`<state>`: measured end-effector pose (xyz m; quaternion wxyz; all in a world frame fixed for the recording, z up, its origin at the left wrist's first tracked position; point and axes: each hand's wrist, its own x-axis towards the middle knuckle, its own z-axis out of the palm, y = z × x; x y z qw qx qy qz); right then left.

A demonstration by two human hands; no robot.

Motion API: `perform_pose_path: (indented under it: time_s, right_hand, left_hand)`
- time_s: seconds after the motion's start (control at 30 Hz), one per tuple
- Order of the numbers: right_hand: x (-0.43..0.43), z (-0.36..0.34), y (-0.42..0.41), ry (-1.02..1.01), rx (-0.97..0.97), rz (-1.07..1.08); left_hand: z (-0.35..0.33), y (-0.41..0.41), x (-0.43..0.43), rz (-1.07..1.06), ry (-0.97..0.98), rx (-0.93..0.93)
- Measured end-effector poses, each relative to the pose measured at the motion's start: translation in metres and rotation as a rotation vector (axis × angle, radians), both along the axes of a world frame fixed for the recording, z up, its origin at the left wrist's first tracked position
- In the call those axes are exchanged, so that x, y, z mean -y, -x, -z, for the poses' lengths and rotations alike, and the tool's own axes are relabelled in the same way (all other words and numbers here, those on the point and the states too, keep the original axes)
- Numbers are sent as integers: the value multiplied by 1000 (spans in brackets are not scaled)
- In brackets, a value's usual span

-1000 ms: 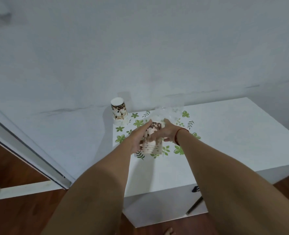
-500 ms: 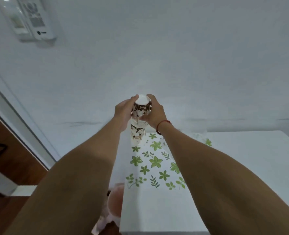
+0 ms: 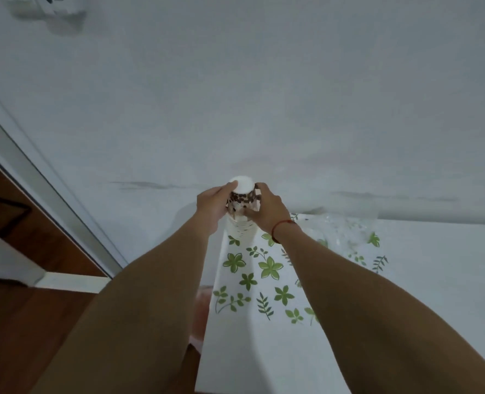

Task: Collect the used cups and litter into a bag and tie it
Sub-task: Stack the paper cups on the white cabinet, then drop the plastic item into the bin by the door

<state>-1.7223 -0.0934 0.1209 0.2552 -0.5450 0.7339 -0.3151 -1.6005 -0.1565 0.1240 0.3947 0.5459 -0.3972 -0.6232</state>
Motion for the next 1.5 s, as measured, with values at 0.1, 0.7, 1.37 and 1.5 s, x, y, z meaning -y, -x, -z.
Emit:
perform_pose_path:
  time_s: [0.1, 0.7, 1.37, 1.5]
  right_hand:
    - [-8, -5, 22, -58, -194, 31]
    - [-113, -2, -11, -454, 432, 128]
    - [16, 100, -192, -129, 216, 80]
    - [55, 153, -204, -163, 212, 151]
  left_hand:
    - [-1, 6, -5, -121, 57, 106]
    - [28, 13, -118, 282, -191, 281]
    - [100, -181, -14, -45, -326, 86]
    - [144, -185, 22, 43, -406, 245]
